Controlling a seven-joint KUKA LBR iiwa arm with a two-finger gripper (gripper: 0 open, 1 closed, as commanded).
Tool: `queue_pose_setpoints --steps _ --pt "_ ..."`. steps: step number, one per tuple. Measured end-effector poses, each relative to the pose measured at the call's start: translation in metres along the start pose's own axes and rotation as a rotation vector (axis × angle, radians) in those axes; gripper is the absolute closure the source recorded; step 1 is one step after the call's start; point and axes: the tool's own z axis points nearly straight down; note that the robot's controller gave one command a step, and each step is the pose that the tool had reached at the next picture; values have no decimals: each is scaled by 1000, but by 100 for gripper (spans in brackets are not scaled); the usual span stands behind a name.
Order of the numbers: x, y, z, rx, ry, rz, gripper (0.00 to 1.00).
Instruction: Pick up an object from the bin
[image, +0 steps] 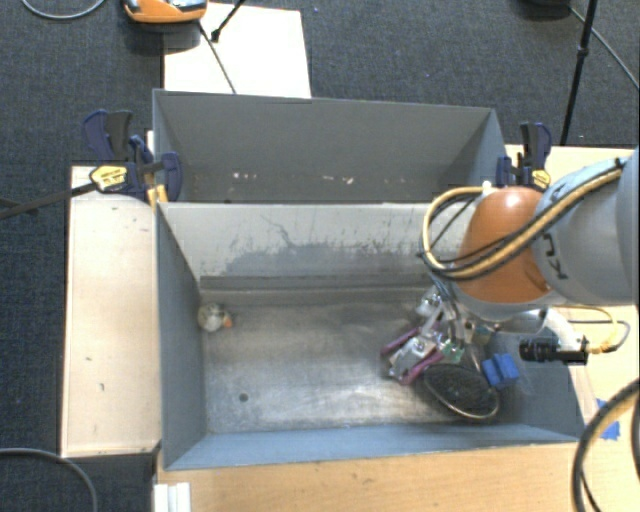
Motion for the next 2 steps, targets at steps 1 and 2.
queue_pose_setpoints --steps 1,2 --pt "-2 3 -2 -4 -10 -1 100" --pt "-53 -20 -104 0 -11 -260 100"
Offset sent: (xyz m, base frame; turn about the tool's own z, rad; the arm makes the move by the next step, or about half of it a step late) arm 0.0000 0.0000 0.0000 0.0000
